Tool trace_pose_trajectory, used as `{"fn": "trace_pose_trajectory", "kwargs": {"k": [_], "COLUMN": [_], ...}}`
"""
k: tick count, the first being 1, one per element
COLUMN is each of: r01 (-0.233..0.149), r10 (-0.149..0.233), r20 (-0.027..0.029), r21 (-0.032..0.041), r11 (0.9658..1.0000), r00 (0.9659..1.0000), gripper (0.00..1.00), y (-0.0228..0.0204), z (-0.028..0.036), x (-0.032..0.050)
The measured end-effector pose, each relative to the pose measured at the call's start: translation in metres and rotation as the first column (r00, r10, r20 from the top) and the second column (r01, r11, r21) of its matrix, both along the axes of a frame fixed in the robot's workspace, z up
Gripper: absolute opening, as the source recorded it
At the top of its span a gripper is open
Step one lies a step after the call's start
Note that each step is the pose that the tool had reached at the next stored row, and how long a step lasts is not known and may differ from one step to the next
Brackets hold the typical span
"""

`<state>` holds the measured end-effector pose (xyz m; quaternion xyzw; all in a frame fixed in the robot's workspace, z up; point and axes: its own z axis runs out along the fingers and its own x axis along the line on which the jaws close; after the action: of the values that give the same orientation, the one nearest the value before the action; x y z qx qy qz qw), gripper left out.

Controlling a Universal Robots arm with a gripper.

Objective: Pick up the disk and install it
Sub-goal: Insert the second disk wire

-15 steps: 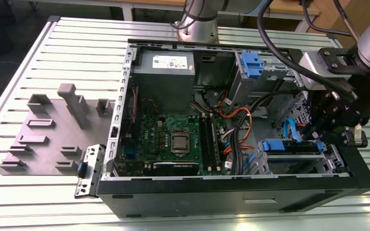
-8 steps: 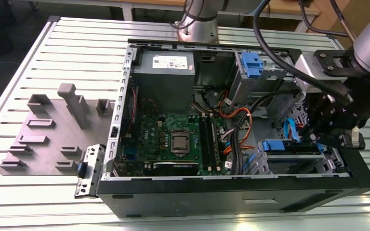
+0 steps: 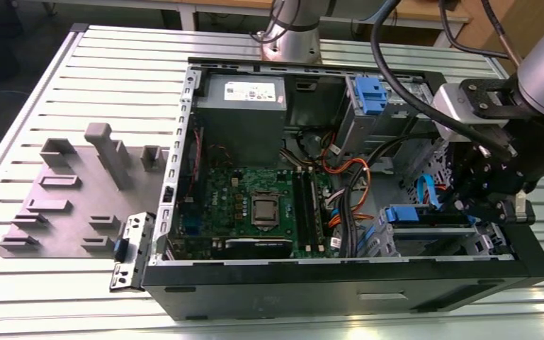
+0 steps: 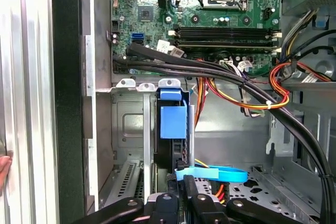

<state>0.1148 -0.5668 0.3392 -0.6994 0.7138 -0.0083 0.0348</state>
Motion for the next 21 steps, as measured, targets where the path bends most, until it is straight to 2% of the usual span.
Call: {"fn": "trace_pose_trajectory", "kwargs": {"k": [11,12,16,21], "r01": [0.000,0.000,0.000,0.000], "r10": [0.000,0.000,0.000,0.000], "r20": [0.0000,0.0000,0.0000,-0.0052], "r21": [-0.0001,-0.0001,-0.0002,-0.0011], "r11": [1.0000,1.0000,1.0000,1.0000], "r00": [1.0000,1.0000,1.0000,1.0000], "gripper": [0.17,0.24,0.24,0.24], "y": [0.0000,0.0000,0.0000,0.0000], "z": [-0.0002,-0.0002,-0.0002,-0.0010], "x": [0.0000,0.0000,0.0001,0.0070]}}
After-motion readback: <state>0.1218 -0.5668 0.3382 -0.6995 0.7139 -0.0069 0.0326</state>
